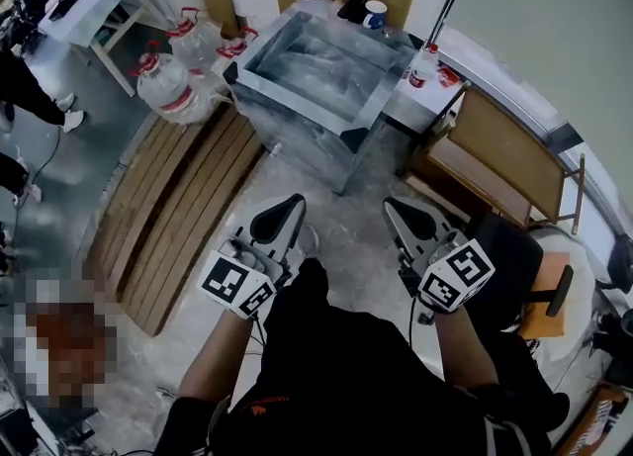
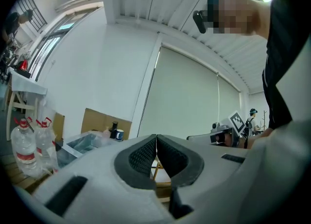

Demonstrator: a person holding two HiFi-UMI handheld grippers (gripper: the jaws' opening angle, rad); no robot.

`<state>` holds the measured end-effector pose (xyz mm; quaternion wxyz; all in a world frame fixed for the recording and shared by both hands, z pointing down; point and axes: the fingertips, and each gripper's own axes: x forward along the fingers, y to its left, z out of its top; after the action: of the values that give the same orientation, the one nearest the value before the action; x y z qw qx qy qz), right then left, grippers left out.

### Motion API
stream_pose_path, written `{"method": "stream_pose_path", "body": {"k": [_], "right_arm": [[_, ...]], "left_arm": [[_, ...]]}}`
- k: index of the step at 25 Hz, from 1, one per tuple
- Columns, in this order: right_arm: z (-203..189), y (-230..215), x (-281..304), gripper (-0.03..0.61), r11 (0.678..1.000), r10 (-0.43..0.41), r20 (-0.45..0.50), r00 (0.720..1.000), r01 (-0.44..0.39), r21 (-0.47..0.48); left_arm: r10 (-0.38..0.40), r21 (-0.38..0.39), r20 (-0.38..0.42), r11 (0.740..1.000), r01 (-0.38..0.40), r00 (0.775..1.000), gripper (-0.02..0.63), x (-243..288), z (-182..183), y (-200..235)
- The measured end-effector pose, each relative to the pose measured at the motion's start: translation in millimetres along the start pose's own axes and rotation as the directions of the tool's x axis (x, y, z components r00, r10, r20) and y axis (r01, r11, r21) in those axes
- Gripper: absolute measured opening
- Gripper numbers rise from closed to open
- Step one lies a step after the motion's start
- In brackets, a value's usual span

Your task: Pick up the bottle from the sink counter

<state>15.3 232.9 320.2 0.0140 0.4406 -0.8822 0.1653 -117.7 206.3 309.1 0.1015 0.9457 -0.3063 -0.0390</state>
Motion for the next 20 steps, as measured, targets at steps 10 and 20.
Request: {"method": "stream_pose_path", "body": {"k": [10,20], "right_arm": [[37.5,-63.3,133.3,0.003,0.998,-0.052,-0.025,0.998,0.053,0.023],[70.0,-112.1,199.8,0.003,0.994,-0.100,-0.027,0.995,0.101,0.029]], "left_arm": [[-0.037,-0.045,-0.050,0.998,0.035,0.998,0.018,70.7,18.2,145.9],[-0.081,-0.058,-0.078,0.995,0.076,0.994,0.018,131.1,33.1,216.6]]}}
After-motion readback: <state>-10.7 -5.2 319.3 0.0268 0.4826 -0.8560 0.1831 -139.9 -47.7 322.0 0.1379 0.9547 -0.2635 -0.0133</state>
